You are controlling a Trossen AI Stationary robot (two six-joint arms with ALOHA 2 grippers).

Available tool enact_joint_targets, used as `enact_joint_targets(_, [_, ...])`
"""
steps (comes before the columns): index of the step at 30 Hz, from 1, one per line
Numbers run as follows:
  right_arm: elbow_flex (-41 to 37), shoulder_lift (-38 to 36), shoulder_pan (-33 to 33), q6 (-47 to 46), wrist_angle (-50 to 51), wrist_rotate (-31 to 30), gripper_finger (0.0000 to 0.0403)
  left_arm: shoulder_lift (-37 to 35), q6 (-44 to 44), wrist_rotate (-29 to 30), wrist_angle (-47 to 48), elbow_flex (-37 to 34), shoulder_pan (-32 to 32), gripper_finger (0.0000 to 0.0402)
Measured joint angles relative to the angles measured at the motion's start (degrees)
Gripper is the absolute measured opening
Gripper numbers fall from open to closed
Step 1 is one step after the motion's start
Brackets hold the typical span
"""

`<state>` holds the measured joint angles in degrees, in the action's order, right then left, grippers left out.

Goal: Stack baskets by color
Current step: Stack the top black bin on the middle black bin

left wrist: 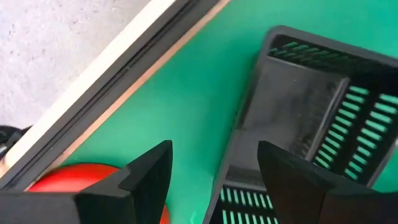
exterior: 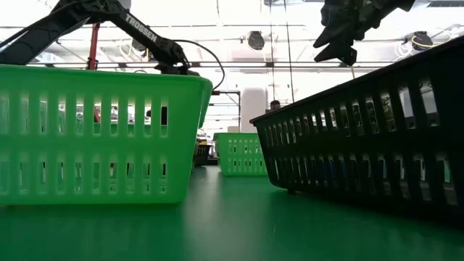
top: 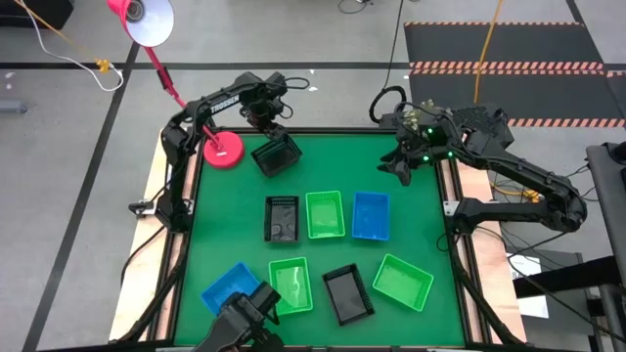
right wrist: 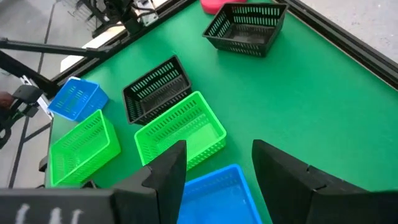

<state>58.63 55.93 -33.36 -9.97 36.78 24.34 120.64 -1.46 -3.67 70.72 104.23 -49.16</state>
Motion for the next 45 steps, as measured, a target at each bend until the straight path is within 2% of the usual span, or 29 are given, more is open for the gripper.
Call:
enact_joint_targets(8, [0.00,-0.01,0.00,1.27,0.13,0.77,0.0176,0.00,-4.14,-0.51,-1.54,-3.95,1.26,0.0237])
enact_joint_targets(11, [0.00,-0.01,0.00,1.31,0.15,1.44,0.0176,0.04,-4.46,-0.38,-2.33,-5.37,1.37,0.0216])
enact_joint_targets(15, [0.00,-0.01,0.00,1.87,0.13,1.42,0.0176,0.04,-3.38,-0.38,-3.70,-6.92,1.35,0.0152])
enact_joint_targets(20, [0.00,-0.01,0.00,2.36,0.12,1.40,0.0176,0.04,-2.11,-0.82,-3.34,-7.37,1.35,0.0038])
enact_joint_targets(22, [0.00,0.01,0.00,2.65,0.12,1.37,0.0176,-0.37,-0.77,-1.46,-2.49,-7.40,1.35,0.0015])
enact_joint_targets(28, [0.00,-0.01,0.00,3.61,-0.32,1.14,0.0176,-3.79,1.76,-1.45,-0.03,-7.27,1.66,0.0010])
enact_joint_targets(35, [0.00,-0.01,0.00,3.61,-1.74,1.01,0.0176,-10.65,9.06,-3.70,4.07,-7.25,1.71,0.0008])
enact_joint_targets(41, [0.00,-0.01,0.04,3.45,-1.82,-0.65,0.0176,-18.58,17.71,-4.81,7.45,-7.20,2.37,0.0008])
enact_joint_targets(45, [0.00,-0.01,0.04,1.02,-1.84,-3.13,0.0176,-24.09,24.37,-8.45,8.89,-7.18,4.10,0.0007])
